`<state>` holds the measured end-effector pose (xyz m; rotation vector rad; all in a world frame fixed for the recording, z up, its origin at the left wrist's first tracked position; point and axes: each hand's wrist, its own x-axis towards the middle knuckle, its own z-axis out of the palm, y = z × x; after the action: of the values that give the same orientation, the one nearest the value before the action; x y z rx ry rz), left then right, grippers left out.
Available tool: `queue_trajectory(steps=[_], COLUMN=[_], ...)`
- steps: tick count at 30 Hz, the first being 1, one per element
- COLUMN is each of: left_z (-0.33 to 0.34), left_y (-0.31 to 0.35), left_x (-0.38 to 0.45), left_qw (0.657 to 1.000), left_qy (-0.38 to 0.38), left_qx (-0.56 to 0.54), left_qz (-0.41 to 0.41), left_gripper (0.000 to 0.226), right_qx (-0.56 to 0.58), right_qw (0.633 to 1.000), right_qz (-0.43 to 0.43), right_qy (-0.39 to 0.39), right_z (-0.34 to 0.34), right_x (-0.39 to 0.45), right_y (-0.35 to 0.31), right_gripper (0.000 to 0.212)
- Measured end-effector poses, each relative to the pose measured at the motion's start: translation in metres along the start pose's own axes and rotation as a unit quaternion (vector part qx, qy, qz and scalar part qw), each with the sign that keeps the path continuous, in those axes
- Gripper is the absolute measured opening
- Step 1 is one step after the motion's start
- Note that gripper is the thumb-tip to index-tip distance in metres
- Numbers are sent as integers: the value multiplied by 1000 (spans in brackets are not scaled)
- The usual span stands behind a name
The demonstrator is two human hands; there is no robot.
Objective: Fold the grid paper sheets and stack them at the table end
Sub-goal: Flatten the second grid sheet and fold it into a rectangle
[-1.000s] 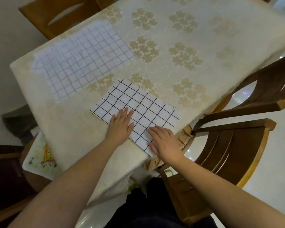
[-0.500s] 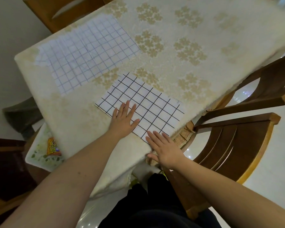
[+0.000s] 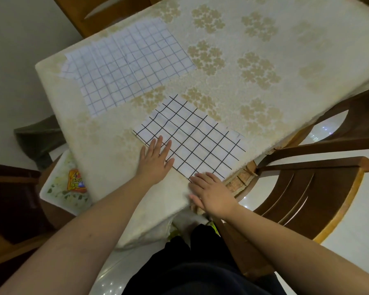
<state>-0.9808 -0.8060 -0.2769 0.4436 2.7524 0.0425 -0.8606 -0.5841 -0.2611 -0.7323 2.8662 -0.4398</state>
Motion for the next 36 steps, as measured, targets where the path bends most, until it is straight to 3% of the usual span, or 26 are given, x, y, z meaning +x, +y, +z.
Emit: queue_trajectory(steps=[7,9,11,14,16,18,20,24,26,31,34,36], left_z=[-5,-8,-12,-20,-29,-36,-39,-47,-49,-33,-29,-31], left_y=[-8,-8,-8,-9,-7,-4,-1,10,19,24,19,8], left_x=[5,5,7,8,10,13,15,15,15,11,3,-7], left_qw=[1000,999,989,946,893,841,819,841,848,823,819,791], left_qy=[2,11,67,187,207,178,121,-39,-77,-73,-42,-16], left_qx=[-1,-49,-105,-201,-300,-378,-401,-366,-358,-405,-445,-513], left_qz=[16,-18,-75,-172,-264,-344,-391,-397,-384,-391,-359,-333], left_gripper=[65,61,61,54,44,32,30,54,61,53,38,21], right_qx=[7,18,38,59,61,52,49,86,99,106,114,117], right_qw=[999,1000,999,998,997,998,998,995,992,990,987,986], right_qz=[-21,-20,-16,8,11,-1,-10,11,27,53,69,72], right_qy=[-37,-17,10,36,38,38,44,53,66,79,88,93], right_z=[10,7,3,2,3,2,-1,-7,-11,-18,-20,-23], right_x=[14,12,10,7,7,7,9,16,21,27,29,31], right_y=[-8,-8,-7,-4,-2,-2,-2,-2,0,2,0,-2], right_gripper=[60,58,55,54,56,57,51,48,46,47,47,45])
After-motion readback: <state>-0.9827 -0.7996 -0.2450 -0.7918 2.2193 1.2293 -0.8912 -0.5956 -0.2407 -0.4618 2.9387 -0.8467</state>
